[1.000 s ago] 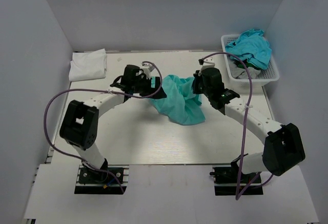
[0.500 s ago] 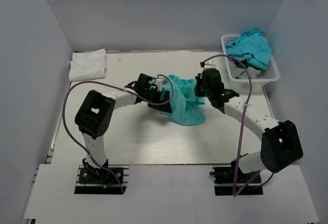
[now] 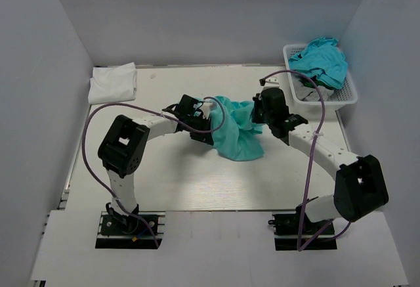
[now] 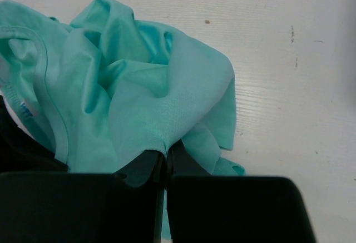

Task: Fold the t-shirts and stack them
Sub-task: Flatten out the tshirt

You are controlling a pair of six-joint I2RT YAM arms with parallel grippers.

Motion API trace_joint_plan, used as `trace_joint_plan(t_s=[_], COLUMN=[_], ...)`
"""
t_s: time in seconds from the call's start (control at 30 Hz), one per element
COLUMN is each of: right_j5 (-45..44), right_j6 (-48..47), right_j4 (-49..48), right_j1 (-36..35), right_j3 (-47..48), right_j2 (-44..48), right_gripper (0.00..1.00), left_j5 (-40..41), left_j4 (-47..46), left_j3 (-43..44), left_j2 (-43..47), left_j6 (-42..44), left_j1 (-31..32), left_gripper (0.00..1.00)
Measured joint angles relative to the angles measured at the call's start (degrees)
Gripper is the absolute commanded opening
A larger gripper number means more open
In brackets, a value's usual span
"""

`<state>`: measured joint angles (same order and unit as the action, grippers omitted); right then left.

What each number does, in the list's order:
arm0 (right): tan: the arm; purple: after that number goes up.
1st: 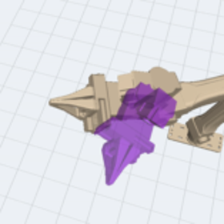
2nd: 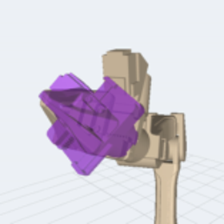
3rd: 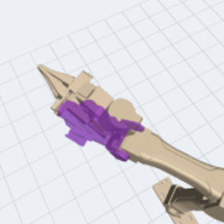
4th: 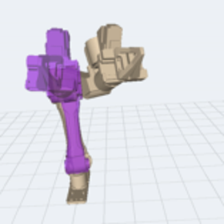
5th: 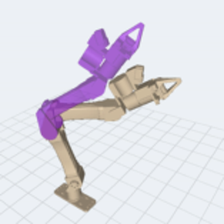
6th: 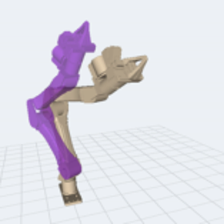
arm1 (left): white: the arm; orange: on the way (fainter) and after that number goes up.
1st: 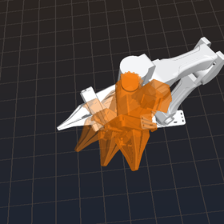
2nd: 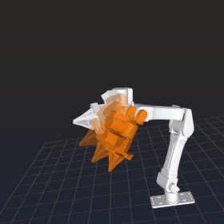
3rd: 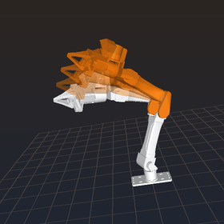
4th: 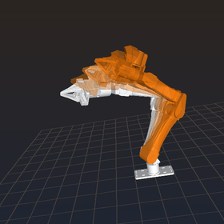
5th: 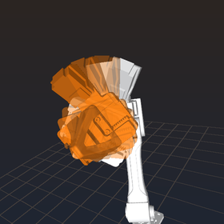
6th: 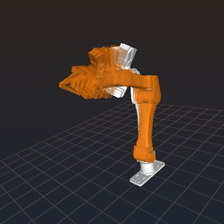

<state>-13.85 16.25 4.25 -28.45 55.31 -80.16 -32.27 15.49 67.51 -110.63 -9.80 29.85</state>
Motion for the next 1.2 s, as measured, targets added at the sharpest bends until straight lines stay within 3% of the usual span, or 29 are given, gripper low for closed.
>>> trace_joint_plan(t_s=[0.1,0.23,0.4,0.57,0.9,1.03,1.2], right_j5=[-1.2,-4.37,-9.97,-15.5,-27.47,-28.44,-24.52], right_j6=[0.04,-0.02,-2.43,-7.41,-18.21,-18.97,-17.68], right_j4=[0.39,1.51,2.32,1.57,-3.52,-2.34,0.61], right_j1=[0.42,1.14,1.95,2.58,3.06,3.06,2.8], right_j3=[-0.44,-0.5,0.79,5.16,6.47,6.47,6.54], right_j2=[1.29,4.83,10.73,16.76,27.15,30.34,34.75], right_gripper=[0.0,0.0,0.0,0.0,0.0,0.0,0.0], left_j5=[1.16,7.15,22.93,40.35,71.08,76.08,76.28], left_j4=[1.18,1.29,-1.22,-3.89,-4.9,-3.41,-2.86], left_j3=[-0.04,0.28,3.89,6.36,9.94,9.92,9.9], left_j2=[3.52,15.72,31.93,42.49,47.67,50.34,56.02], left_j6=[-1.01,-2.32,-4.92,-4.37,3.19,4.63,5.6], left_j1=[-0.35,-0.66,-0.76,-0.76,-0.79,-0.74,-0.39], left_gripper=[0.0,0.0,0.0,0.0,0.0,0.0,0.0])
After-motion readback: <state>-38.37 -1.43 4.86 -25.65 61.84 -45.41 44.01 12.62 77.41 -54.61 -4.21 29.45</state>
